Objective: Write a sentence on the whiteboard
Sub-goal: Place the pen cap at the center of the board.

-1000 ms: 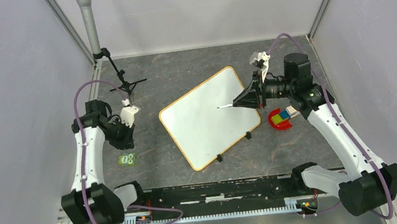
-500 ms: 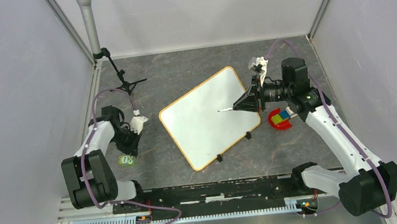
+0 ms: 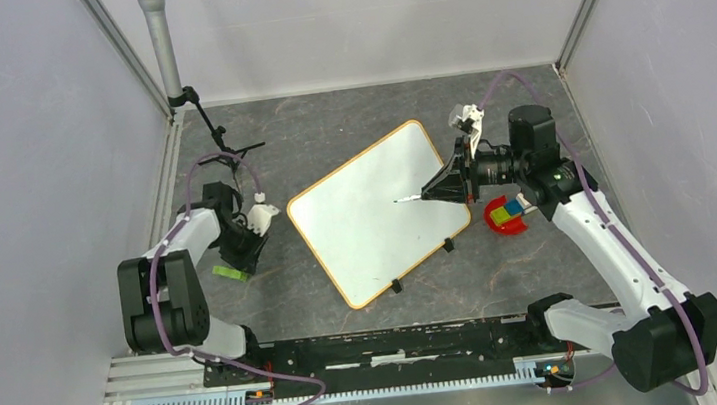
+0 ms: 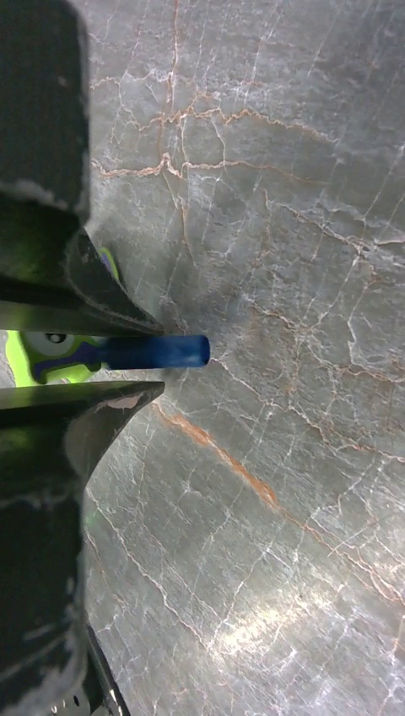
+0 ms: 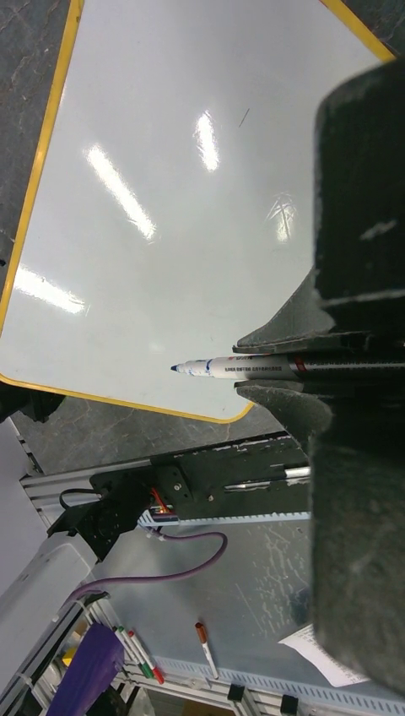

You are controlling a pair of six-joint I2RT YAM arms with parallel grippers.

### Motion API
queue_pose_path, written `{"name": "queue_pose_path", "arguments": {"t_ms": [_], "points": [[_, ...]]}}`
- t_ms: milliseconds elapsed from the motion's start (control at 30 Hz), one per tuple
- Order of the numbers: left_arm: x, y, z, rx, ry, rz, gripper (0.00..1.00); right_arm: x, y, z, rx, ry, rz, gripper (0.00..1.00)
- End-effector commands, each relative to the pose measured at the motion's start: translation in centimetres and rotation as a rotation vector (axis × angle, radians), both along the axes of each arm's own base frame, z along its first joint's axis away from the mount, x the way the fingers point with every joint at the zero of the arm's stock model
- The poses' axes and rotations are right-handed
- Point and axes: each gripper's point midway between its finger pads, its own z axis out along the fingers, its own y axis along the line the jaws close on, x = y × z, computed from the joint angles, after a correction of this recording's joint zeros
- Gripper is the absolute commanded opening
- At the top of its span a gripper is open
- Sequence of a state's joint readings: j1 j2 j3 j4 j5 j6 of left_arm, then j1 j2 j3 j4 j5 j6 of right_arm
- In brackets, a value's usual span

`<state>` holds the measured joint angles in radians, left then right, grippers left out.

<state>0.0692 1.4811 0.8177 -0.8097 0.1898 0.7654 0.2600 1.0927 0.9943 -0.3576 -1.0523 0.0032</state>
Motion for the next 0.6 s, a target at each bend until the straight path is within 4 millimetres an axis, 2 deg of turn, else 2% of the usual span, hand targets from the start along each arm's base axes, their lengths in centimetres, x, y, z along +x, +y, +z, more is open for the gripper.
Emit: {"name": "queue_pose_path", "arguments": {"t_ms": [0, 200, 300, 433, 567], "points": [[1.6, -0.8, 0.7, -0.04, -0.082, 0.051, 0.32, -0.2, -0.2, 0.9, 0.002, -0.065, 0.0, 0.0], [2.6, -1.1, 2.9, -0.056, -0.165, 0.069, 0.4, -0.3, -0.2, 1.0, 0.006, -0.069, 0.002, 0.0], [3.0, -1.2, 3.8, -0.064, -0.194, 0.073, 0.4, -0.4, -0.3, 1.1, 0.007, -0.078, 0.002, 0.0], [3.1, -1.8, 5.6, -0.097, -0.228, 0.086, 0.54, -0.6, -0.3, 1.3, 0.009, -0.09, 0.003, 0.0], [2.2, -2.2, 7.6, -0.117, -0.242, 0.09, 0.66, -0.6, -0.4, 1.4, 0.001, -0.106, 0.001, 0.0]]}}
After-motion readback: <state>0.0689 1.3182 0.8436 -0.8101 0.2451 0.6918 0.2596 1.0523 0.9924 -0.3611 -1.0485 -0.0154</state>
